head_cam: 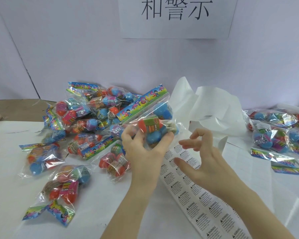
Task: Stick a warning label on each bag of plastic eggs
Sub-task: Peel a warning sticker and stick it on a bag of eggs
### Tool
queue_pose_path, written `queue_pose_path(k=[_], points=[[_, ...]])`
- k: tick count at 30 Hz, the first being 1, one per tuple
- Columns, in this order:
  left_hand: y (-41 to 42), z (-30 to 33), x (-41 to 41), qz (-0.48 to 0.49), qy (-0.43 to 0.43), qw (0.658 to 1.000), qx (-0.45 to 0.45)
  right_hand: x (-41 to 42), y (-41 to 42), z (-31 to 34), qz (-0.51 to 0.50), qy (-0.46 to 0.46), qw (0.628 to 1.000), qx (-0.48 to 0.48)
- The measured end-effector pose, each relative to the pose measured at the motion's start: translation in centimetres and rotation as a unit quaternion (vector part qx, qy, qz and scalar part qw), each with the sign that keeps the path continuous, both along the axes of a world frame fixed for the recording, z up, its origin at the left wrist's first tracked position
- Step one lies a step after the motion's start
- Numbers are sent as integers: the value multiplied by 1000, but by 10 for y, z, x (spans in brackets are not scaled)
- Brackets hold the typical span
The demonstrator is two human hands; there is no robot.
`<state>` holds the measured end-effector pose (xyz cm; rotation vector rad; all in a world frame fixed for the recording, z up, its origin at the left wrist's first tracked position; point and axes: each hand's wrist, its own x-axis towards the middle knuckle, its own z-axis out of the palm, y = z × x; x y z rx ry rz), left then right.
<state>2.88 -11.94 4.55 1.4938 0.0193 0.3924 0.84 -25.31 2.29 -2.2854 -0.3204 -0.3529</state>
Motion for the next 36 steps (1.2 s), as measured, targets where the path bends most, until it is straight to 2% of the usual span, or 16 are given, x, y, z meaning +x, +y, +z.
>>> queue_pose_path(k=[4, 11, 15, 18, 21, 24, 31, 36], points=[[1, -4, 2, -68, -8, 991, -118, 0, 1, 1, 6, 14, 1000, 8], [2, 0, 3, -54, 3, 982, -179, -4, 3, 11, -12, -54, 991, 121], [4, 0, 2, -69, 5, 984, -167, -4, 5, 16, 6, -52, 985, 164], [10, 3, 3, -140, 19, 979, -145, -2, 4, 17, 23, -40, 973, 226], [11, 6, 1, -225, 22, 971, -81, 2, 1, 15, 35, -22, 939, 341], [7, 7, -4, -264, 21, 964, -27, 5, -2, 15, 27, 0, 909, 416], [3, 6, -8, -294, 24, 955, -9, 7, -4, 17, 18, 23, 889, 458], [1, 3, -6, -271, 42, 962, 4, 8, -7, 15, 17, 42, 883, 467]])
